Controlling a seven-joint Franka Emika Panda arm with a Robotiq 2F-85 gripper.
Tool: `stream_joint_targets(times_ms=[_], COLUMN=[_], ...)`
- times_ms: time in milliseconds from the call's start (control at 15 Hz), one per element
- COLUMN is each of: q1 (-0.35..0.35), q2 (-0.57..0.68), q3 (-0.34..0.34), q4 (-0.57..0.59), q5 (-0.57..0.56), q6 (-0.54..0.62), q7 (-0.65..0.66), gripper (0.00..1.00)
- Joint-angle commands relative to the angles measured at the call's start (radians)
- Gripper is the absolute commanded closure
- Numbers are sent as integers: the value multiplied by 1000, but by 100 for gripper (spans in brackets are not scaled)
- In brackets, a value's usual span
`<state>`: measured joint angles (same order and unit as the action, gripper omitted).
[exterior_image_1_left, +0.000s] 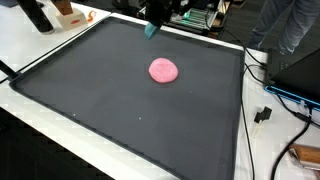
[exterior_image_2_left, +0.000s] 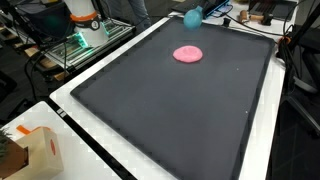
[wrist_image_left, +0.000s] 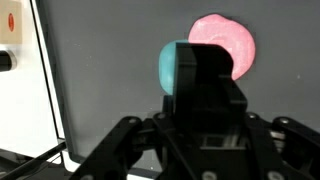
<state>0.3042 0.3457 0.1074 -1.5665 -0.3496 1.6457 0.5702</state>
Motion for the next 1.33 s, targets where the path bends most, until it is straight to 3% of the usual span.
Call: stream_joint_targets(times_ms=[0, 533, 667, 733, 1267], q1=[-39, -84, -80, -72, -74], q2=[-64, -121, -124, -84, -92], q3=[9, 9, 3, 3, 3], q4=[-54, -109, -120, -58, -78], q5=[104, 242, 222, 211, 211], q6=[41, 148, 163, 124, 136], q7=[-85, -228, -218, -204, -204], gripper=[75, 75, 75, 50, 50])
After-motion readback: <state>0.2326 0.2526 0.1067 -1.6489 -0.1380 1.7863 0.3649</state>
